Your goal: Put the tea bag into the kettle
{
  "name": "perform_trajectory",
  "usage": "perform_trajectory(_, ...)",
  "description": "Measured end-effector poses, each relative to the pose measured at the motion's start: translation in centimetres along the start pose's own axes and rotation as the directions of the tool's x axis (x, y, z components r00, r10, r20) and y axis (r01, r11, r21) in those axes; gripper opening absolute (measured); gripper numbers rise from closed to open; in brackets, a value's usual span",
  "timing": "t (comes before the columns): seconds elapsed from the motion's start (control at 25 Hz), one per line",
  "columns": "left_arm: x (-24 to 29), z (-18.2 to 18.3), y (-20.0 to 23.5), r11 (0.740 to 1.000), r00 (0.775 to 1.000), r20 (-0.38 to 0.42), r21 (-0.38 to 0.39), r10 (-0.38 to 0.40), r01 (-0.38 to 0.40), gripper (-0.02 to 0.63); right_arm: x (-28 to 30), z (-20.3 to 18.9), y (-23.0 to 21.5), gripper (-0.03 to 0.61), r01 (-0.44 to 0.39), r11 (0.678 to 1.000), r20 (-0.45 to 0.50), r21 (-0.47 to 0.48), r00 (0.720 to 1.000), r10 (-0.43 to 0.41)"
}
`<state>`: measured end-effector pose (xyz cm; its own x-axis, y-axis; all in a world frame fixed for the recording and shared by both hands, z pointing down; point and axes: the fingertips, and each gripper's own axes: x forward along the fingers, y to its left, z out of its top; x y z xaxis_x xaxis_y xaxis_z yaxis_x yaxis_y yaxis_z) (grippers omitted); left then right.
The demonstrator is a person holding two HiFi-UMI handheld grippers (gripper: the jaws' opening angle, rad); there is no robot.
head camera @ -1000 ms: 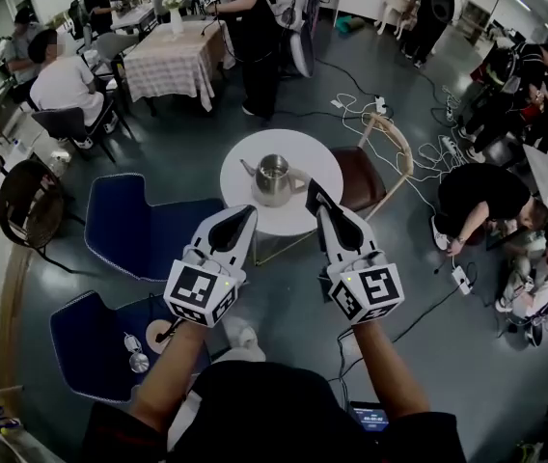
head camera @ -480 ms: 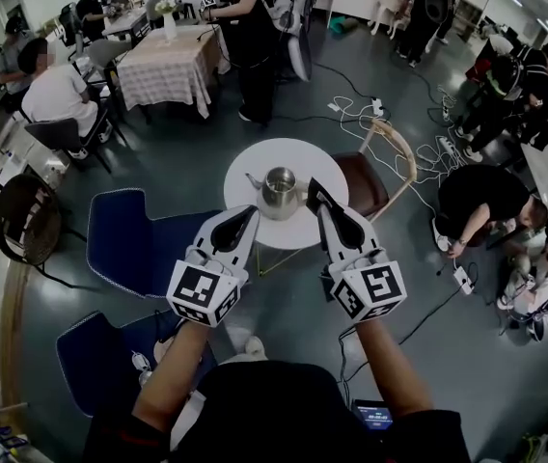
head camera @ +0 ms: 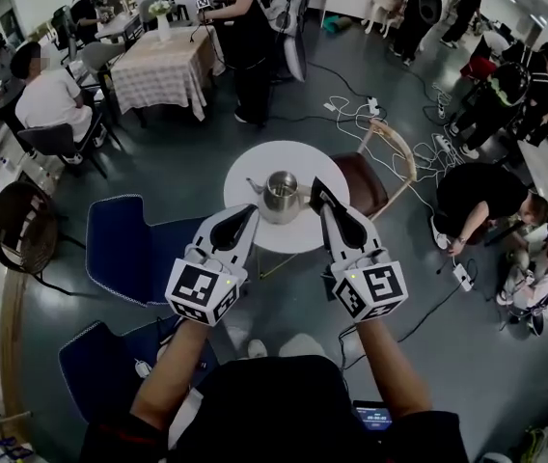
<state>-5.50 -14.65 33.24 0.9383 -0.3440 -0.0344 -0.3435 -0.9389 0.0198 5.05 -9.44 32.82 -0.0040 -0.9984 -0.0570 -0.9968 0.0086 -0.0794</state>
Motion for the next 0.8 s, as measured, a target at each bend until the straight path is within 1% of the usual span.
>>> perform_trajectory(0.16,1.3,-0.5,0.1,1.0,1.0,-0.004,-0.011,-0.006,0.005,0.015,0.3,-0.5,-1.3,0.02,0.011,1.0,-0.012,-0.001,1.0,-0.011)
perform_trajectory(0.44,3.2,-2.2,0.7,1.0,1.0,-0.005,-0.017,0.006,-0.006,0.015,1.7,-1.8,-3.1,0.02,-0.001,1.0,-0.011,-0.005,1.0,0.001)
perform_trajectory(0.68,6.7,-2.1,2.0,0.999,0.999,-0.015,-0.021,0.037,-0.037,0.015,4.7,-1.5,-6.1,0.02,-0.034,0.999,-0.023,0.005,0.999,0.034)
perform_trajectory(0.8,8.5,-3.3,2.4,0.998,0.998,-0.016,-0.023,0.056,-0.056,0.015,5.9,-2.8,-7.7,0.02,-0.055,0.998,-0.033,0.009,0.998,0.056)
